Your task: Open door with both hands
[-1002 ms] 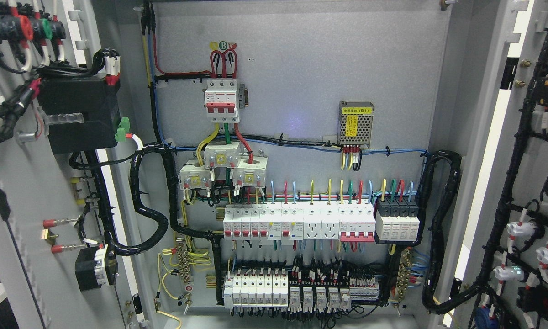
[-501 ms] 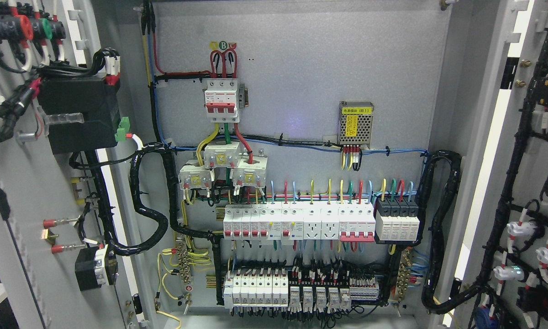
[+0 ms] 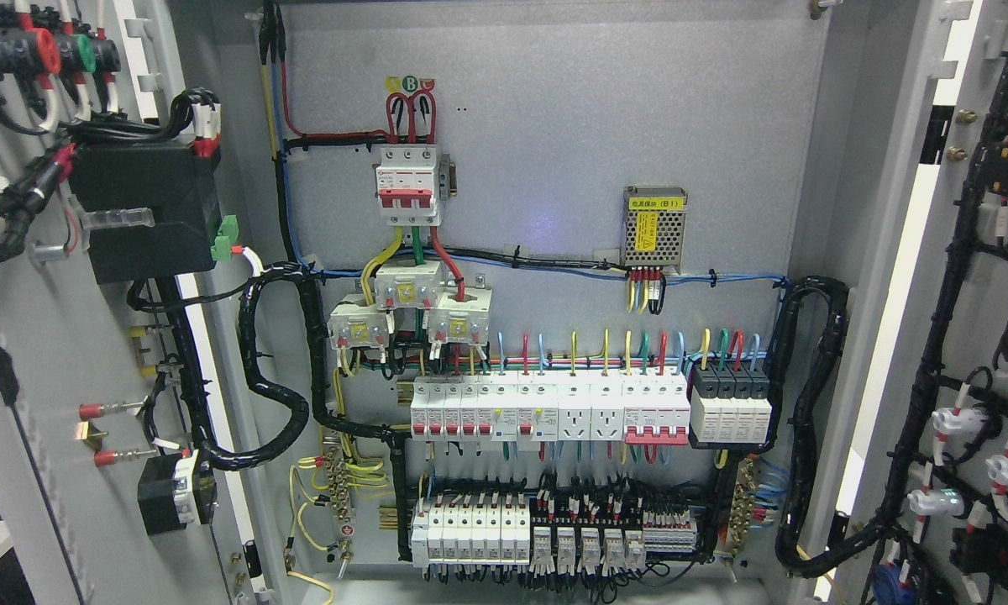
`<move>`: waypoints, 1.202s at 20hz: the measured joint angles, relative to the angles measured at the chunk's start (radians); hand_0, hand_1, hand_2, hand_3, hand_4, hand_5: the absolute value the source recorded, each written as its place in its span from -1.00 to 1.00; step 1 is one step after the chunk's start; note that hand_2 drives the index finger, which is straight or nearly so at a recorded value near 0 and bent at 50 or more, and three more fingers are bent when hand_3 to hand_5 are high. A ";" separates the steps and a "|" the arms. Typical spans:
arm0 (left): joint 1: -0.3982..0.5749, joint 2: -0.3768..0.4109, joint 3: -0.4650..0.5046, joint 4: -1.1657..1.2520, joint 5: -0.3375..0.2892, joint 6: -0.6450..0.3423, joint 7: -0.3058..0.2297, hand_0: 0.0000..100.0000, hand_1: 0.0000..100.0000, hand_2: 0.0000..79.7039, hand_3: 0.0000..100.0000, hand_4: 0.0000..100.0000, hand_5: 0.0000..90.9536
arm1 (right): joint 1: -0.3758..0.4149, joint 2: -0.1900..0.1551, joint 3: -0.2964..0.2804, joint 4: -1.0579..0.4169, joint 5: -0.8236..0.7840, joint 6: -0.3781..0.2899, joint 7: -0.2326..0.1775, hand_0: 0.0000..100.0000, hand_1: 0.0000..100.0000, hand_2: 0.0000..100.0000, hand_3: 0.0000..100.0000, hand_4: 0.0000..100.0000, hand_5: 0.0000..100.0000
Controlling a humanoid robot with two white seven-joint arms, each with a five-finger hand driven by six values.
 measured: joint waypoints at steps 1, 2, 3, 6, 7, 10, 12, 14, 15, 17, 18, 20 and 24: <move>-0.001 -0.002 -0.001 -0.006 0.004 0.000 0.001 -1.00 -1.00 -1.00 -1.00 -1.00 -1.00 | -0.001 -0.003 -0.002 -0.001 -0.001 0.000 0.000 -0.23 -1.00 -1.00 -1.00 -1.00 -1.00; -0.002 -0.003 -0.002 -0.011 0.008 0.000 0.002 -1.00 -1.00 -1.00 -1.00 -1.00 -1.00 | -0.001 -0.006 -0.005 -0.001 -0.002 0.000 0.000 -0.23 -1.00 -1.00 -1.00 -1.00 -1.00; -0.003 -0.005 -0.002 -0.015 0.013 0.000 0.004 -1.00 -1.00 -1.00 -1.00 -1.00 -1.00 | -0.001 -0.008 -0.007 -0.002 -0.003 0.000 0.000 -0.23 -1.00 -1.00 -1.00 -1.00 -1.00; -0.007 -0.008 -0.003 -0.029 0.030 0.000 0.006 -1.00 -1.00 -1.00 -1.00 -1.00 -1.00 | -0.002 -0.014 -0.013 -0.003 -0.008 0.000 0.000 -0.23 -1.00 -1.00 -1.00 -1.00 -1.00; -0.009 -0.009 -0.002 -0.035 0.038 0.000 0.006 -1.00 -1.00 -1.00 -1.00 -1.00 -1.00 | -0.002 -0.016 -0.014 -0.003 -0.011 0.000 0.000 -0.23 -1.00 -1.00 -1.00 -1.00 -1.00; -0.012 -0.012 0.005 -0.048 0.060 0.000 0.007 -1.00 -1.00 -1.00 -1.00 -1.00 -1.00 | -0.002 -0.021 -0.018 -0.001 -0.026 0.000 0.000 -0.23 -1.00 -1.00 -1.00 -1.00 -1.00; -0.014 -0.013 0.013 -0.056 0.077 0.000 0.008 -1.00 -1.00 -1.00 -1.00 -1.00 -1.00 | -0.002 -0.023 -0.021 0.000 -0.036 0.000 0.000 -0.24 -1.00 -1.00 -1.00 -1.00 -1.00; -0.015 -0.014 0.020 -0.064 0.091 0.000 0.010 -1.00 -1.00 -1.00 -1.00 -1.00 -1.00 | -0.002 -0.024 -0.023 0.001 -0.043 0.000 0.000 -0.24 -1.00 -1.00 -1.00 -1.00 -1.00; -0.016 -0.014 0.025 -0.067 0.098 0.000 0.010 -1.00 -1.00 -1.00 -1.00 -1.00 -1.00 | -0.002 -0.025 -0.024 0.003 -0.046 0.000 0.000 -0.24 -1.00 -1.00 -1.00 -1.00 -1.00; -0.017 -0.015 0.035 -0.073 0.109 0.000 0.011 -1.00 -1.00 -1.00 -1.00 -1.00 -1.00 | -0.001 -0.025 -0.026 0.006 -0.051 0.000 0.000 -0.24 -1.00 -1.00 -1.00 -1.00 -1.00; -0.017 -0.016 0.042 -0.076 0.115 0.000 0.010 -1.00 -1.00 -1.00 -1.00 -1.00 -1.00 | -0.001 -0.026 -0.027 0.008 -0.053 0.001 0.000 -0.24 -1.00 -1.00 -1.00 -1.00 -1.00; -0.018 -0.016 0.056 -0.082 0.130 0.000 0.010 -1.00 -1.00 -1.00 -1.00 -1.00 -1.00 | 0.001 -0.026 -0.030 0.012 -0.056 0.001 0.000 -0.24 -1.00 -1.00 -1.00 -1.00 -1.00; -0.018 -0.017 0.080 -0.089 0.155 -0.001 0.010 -1.00 -1.00 -1.00 -1.00 -1.00 -1.00 | 0.005 -0.026 -0.037 0.019 -0.080 0.001 0.000 -0.24 -1.00 -1.00 -1.00 -1.00 -1.00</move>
